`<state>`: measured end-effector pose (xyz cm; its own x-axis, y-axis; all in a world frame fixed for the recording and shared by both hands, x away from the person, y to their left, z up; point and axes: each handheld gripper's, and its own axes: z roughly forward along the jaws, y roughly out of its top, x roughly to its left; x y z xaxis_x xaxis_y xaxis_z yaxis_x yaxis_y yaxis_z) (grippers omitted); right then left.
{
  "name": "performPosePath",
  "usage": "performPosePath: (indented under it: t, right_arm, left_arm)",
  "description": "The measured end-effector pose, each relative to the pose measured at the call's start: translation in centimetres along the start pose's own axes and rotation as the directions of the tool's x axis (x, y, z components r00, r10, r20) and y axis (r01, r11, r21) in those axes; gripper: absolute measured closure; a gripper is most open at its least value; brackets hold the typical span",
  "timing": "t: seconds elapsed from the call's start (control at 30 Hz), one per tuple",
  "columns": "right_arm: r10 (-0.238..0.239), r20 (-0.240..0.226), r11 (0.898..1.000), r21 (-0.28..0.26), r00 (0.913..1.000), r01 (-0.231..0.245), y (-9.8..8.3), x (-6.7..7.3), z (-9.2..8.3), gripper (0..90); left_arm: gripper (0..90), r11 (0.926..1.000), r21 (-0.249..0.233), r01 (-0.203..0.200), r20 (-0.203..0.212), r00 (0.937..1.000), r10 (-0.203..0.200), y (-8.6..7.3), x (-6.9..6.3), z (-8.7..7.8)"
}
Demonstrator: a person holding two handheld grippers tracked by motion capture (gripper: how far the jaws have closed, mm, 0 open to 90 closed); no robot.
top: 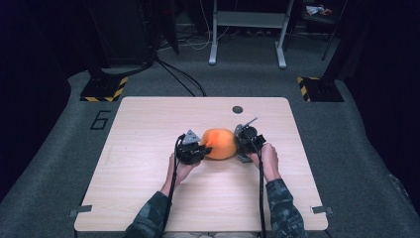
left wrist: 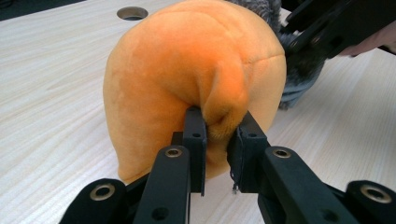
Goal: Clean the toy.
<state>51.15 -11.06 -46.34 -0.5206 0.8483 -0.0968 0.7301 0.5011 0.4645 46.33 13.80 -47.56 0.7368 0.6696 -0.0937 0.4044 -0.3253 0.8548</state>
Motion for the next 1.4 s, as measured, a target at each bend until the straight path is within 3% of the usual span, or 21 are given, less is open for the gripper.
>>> performPosePath:
  t: [0.17,0.33,0.43,0.5,0.57,0.8,1.03,1.13,1.23,1.4]
  right_arm:
    - [-0.006,-0.030,0.994,-0.105,0.9995,0.003,0.7,0.8,-3.8,67.1]
    - [-0.136,-0.079,0.973,-0.199,0.9875,0.118,2.2,3.7,-6.9,67.0]
    - [-0.189,-0.089,0.961,-0.221,0.9780,0.165,3.1,5.5,-7.3,67.0]
    - [-0.205,-0.089,0.961,-0.205,0.9747,0.183,3.5,6.2,-6.8,67.0]
    - [-0.199,-0.072,0.964,-0.195,0.9773,0.182,3.7,6.6,-6.3,67.2]
    - [-0.185,-0.057,0.969,-0.177,0.9812,0.172,3.2,5.6,-6.0,67.2]
    - [-0.118,-0.054,0.984,-0.140,0.9915,0.110,1.8,3.2,-4.9,67.1]
    - [-0.069,-0.055,0.992,-0.111,0.9961,0.063,1.1,2.3,-4.0,67.1]
    - [-0.029,-0.060,0.996,-0.091,0.9977,0.024,0.5,1.5,-3.1,67.0]
    - [-0.005,-0.040,0.999,-0.046,0.9992,0.003,-0.2,0.3,-1.3,66.9]
  left_arm:
    - [77.9,0.9999,-0.001,0.010,0.006,0.9999,-0.010,0.0,-0.1,0.0]
    - [77.8,0.9999,0.014,-0.010,0.006,0.9999,0.010,0.3,-0.5,0.0]
    - [77.8,0.9999,0.011,-0.011,0.002,0.9999,0.011,0.4,-0.6,0.1]
    - [77.8,0.9998,0.014,-0.012,0.002,0.9999,0.012,0.4,-0.7,0.1]
    - [77.8,0.9998,0.017,-0.013,0.002,0.9999,0.013,0.3,-0.5,0.1]
    - [77.8,0.9999,0.011,-0.004,0.009,0.9999,0.004,0.2,-0.3,0.1]
    - [77.8,0.9999,0.013,-0.008,0.008,0.9999,0.008,0.2,-0.1,0.1]
    - [77.8,0.9998,0.020,-0.002,0.015,0.9999,0.002,0.2,-0.1,0.1]
    - [77.8,0.9999,0.012,-0.007,0.008,0.9999,0.007,0.2,-0.1,0.2]
    - [77.8,0.9999,0.012,-0.007,0.007,1.0000,0.007,0.2,-0.2,0.2]
